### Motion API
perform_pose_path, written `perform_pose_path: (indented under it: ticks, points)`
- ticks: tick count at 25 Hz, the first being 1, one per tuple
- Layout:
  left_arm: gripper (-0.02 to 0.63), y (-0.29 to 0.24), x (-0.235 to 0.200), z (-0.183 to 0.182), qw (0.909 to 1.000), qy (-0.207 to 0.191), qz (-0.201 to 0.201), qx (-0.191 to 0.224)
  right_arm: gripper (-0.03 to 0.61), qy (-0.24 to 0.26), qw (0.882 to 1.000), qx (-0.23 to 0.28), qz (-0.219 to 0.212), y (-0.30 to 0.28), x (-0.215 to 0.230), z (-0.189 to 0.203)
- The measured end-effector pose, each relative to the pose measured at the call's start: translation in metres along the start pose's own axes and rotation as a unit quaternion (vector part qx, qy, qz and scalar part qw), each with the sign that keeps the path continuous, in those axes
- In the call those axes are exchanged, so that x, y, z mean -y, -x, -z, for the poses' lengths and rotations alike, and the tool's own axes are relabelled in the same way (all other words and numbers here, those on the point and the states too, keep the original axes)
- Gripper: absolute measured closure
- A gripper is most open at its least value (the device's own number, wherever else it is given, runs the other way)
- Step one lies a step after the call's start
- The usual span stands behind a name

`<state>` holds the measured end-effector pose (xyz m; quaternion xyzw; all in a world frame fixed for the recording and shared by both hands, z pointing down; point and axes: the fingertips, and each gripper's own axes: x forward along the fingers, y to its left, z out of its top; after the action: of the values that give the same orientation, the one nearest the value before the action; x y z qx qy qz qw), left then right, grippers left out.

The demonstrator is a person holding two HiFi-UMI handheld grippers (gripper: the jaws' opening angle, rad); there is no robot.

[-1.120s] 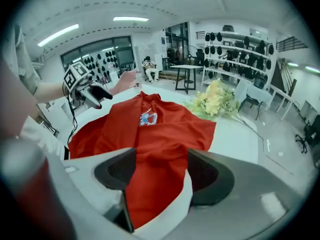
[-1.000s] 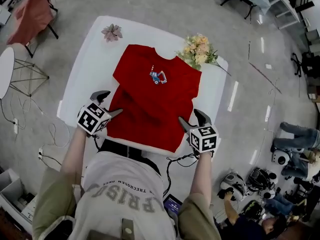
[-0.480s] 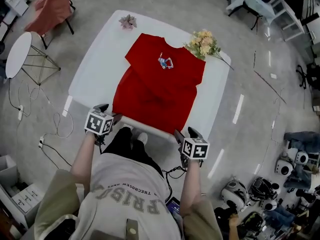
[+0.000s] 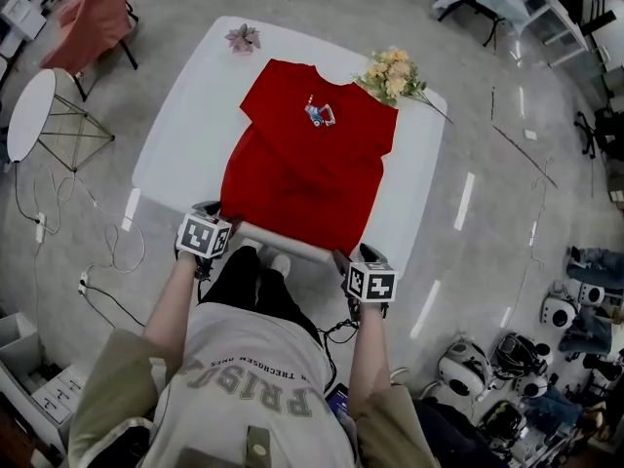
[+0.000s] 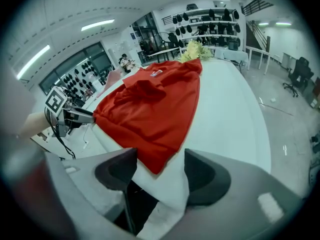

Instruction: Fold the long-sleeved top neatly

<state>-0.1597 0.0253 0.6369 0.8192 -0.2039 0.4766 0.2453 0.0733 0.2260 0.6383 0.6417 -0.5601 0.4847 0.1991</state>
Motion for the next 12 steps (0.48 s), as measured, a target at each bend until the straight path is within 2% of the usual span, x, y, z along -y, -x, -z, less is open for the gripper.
perform_pose_path:
  ticks: [2,3,5,6,7,10,12]
  points:
    - [0.366,0.0,-0.002,0.001,1.0,-0.002,-0.002,0.0,0.297,0.007,1.0,-0.002,0.002,0.0,0.0,0.0]
    - [0.375,0.001,-0.003,0.002,1.0,-0.005,-0.003,-0.002,0.336,0.01,1.0,-0.004,0.002,0.0,-0.001,0.0]
    - [0.411,0.001,-0.003,0.004,0.9999,-0.014,-0.005,-0.007,0.34,0.015,1.0,-0.008,0.004,0.0,-0.001,0.001]
    - [0.456,0.002,-0.003,0.004,0.9998,-0.018,-0.002,-0.008,0.38,0.016,1.0,-0.01,0.004,0.0,-0.001,0.001]
    - [0.478,0.002,-0.003,0.005,0.9998,-0.02,0.002,-0.008,0.394,0.016,1.0,-0.01,0.003,0.0,-0.001,0.002]
    - [0.532,0.007,-0.002,0.006,0.9997,-0.019,0.012,-0.004,0.45,0.016,1.0,-0.008,-0.011,0.005,-0.004,0.002]
    - [0.554,0.012,-0.001,0.007,0.9995,-0.025,0.019,-0.001,0.525,0.019,0.999,-0.007,-0.024,0.009,-0.007,0.004]
